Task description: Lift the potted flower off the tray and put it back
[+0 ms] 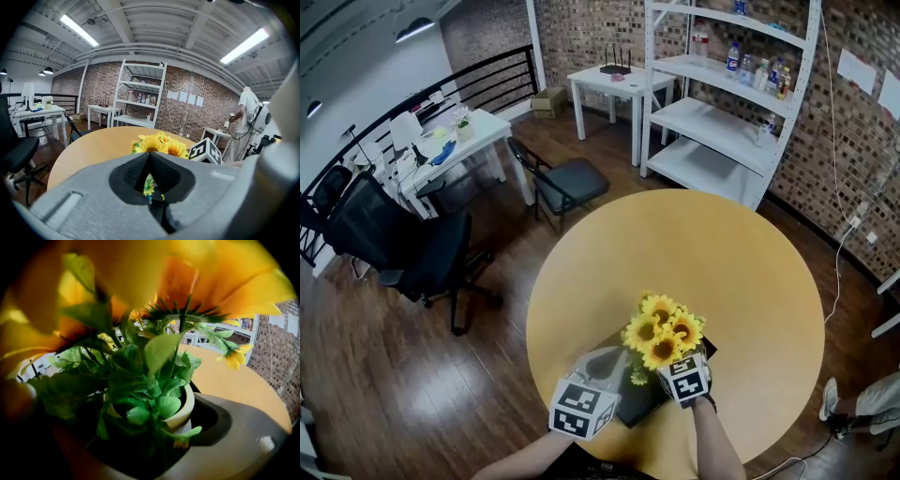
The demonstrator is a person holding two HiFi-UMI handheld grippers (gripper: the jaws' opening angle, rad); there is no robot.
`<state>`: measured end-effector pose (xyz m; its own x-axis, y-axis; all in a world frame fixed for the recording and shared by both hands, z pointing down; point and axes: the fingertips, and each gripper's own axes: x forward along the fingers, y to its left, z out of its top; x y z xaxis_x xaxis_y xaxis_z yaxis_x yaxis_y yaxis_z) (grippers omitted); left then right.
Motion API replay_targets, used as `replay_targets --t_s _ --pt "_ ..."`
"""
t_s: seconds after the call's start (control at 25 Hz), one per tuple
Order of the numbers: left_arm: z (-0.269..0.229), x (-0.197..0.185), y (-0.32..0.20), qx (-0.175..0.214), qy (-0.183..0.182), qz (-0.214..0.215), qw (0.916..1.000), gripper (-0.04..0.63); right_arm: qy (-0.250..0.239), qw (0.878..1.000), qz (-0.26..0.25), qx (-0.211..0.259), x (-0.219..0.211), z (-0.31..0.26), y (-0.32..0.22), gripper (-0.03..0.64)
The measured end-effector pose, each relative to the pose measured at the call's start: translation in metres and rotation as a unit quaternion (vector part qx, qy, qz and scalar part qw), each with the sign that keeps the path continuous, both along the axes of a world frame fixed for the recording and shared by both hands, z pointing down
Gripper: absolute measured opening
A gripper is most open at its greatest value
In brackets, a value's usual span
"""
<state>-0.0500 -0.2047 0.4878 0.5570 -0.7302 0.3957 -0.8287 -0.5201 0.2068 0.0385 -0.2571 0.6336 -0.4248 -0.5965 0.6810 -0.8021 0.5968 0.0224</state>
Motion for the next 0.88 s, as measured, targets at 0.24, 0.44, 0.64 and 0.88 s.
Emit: replay_targets --t_s 0.24,0.44,0.64,0.88 --pt "0.001 0.008 0.002 -0.002 -0.001 0.005 1.0 0.003 0.003 1.0 -0.002 -0.013 0.004 0.003 0.003 0.512" --pt "0.004 0.017 0.012 0.003 -0.003 0.003 1.0 0.003 -0.001 1.0 0.011 -0.009 0.016 -0.002 0.013 0.512" --pt "-0.005 0.024 0.018 0.007 -0.002 0.004 1.0 0.003 0.0 0.999 0.037 0.01 0.028 -0.032 0.021 0.511" --pt "-0.017 0.039 0.035 0.013 0.004 0.0 0.9999 0.003 0.005 0.997 0.065 0.044 0.042 -0.072 0.044 0.329"
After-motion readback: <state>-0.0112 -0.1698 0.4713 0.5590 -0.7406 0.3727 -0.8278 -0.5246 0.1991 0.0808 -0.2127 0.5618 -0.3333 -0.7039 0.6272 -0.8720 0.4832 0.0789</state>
